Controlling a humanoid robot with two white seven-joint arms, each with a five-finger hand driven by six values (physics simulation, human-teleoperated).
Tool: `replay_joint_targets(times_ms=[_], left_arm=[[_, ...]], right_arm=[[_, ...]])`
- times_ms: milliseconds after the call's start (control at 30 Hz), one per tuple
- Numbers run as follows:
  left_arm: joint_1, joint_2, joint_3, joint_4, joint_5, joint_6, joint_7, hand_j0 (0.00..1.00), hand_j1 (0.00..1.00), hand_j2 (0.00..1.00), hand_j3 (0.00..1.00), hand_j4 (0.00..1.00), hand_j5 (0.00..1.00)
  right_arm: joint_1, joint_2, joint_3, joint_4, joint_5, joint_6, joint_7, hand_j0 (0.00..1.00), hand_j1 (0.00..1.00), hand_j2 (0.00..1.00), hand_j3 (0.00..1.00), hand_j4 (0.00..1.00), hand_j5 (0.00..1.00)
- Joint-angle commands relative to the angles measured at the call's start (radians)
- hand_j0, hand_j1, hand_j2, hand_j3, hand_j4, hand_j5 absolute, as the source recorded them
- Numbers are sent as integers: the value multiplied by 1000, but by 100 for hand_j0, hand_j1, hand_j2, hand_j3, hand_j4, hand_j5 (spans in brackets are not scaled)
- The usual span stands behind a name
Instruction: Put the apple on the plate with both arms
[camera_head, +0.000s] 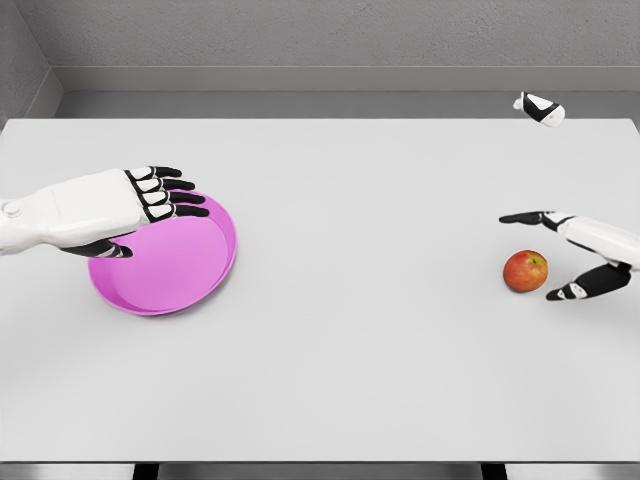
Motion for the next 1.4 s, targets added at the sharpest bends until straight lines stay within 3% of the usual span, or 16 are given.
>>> replay_joint_targets(times_ms=[0,400,967,1067,1133,1200,1300,1367], left_arm=[[0,1,1,0,6,0,1,100,100,100,100,100,100],[0,1,1,0,6,0,1,100,100,100,100,100,100],[0,1,1,0,6,0,1,100,100,100,100,100,100],[0,3,1,0,6,0,1,100,100,100,100,100,100],[0,1,1,0,6,0,1,100,100,100,100,100,100],[0,3,1,0,6,0,1,100,100,100,100,100,100],[0,3,1,0,6,0,1,100,100,100,100,100,100],[0,3,1,0,6,0,1,100,100,100,100,100,100]], right_arm=[[0,0,20,9,-7,3,0,100,100,100,100,100,100],[-32,76,43,96,56,3,0,100,100,100,100,100,100],[-60,81,62,142,83,3,0,96,96,96,96,96,96],[-61,80,62,142,83,3,0,81,81,81,81,81,81],[-61,80,62,142,82,3,0,77,77,77,77,77,77],[-61,83,61,141,79,3,0,65,65,65,65,65,65],[-61,81,59,141,77,3,0,65,65,65,65,65,65],[-61,80,61,141,74,3,0,59,59,59,59,59,59]])
